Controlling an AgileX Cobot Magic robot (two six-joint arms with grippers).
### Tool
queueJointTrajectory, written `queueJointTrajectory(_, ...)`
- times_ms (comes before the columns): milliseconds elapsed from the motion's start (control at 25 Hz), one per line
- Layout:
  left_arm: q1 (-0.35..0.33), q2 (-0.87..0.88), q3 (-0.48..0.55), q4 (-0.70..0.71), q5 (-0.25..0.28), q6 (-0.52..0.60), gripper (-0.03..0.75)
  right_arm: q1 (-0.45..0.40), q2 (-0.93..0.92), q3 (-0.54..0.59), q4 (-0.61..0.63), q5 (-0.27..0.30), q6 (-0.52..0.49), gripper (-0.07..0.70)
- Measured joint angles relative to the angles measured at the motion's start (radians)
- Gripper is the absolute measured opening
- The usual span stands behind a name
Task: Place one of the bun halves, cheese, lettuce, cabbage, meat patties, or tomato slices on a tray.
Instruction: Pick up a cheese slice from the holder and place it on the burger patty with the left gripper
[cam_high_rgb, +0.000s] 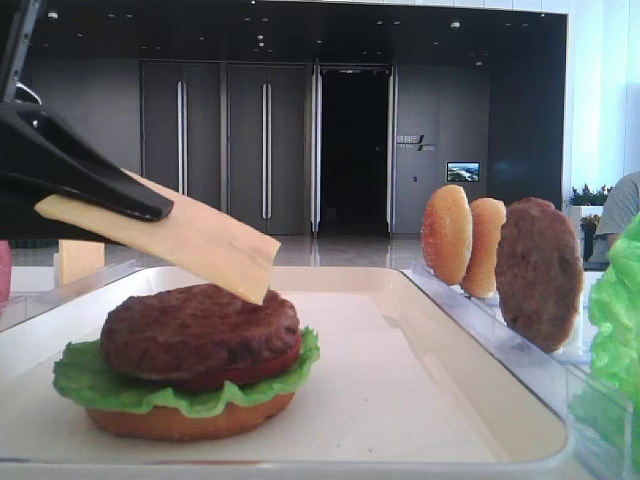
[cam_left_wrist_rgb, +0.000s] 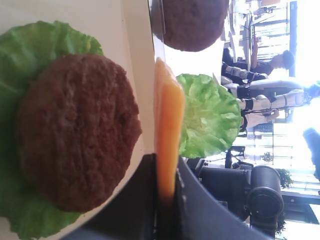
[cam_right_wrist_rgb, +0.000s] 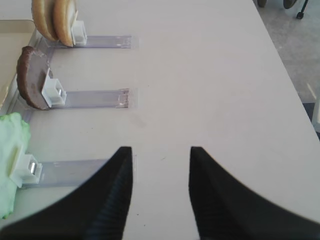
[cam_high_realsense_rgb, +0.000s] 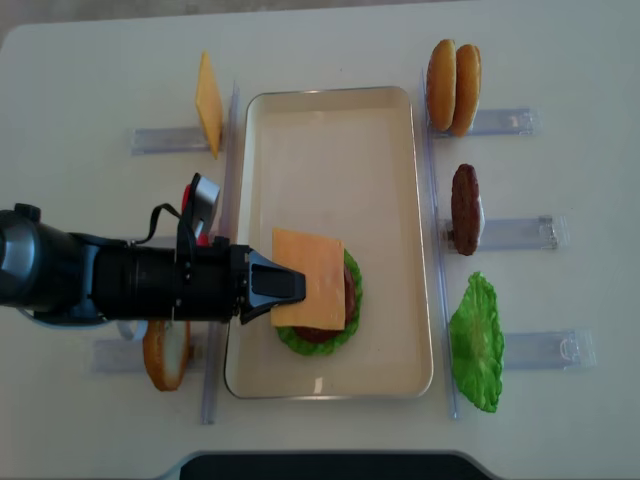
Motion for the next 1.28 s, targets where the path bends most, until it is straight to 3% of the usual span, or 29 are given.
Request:
queueJointTrajectory(640,0.000,0.000,0.000,0.000,0.002,-0.001,0.060,0.000,0.000,0.000,0.000,0.000,0.000,0.293)
queueJointTrajectory(1280,0.000,0.000,0.000,0.000,0.002,-0.057,0.372,0.000,0.000,0.000,0.000,0.000,0.000,0.293)
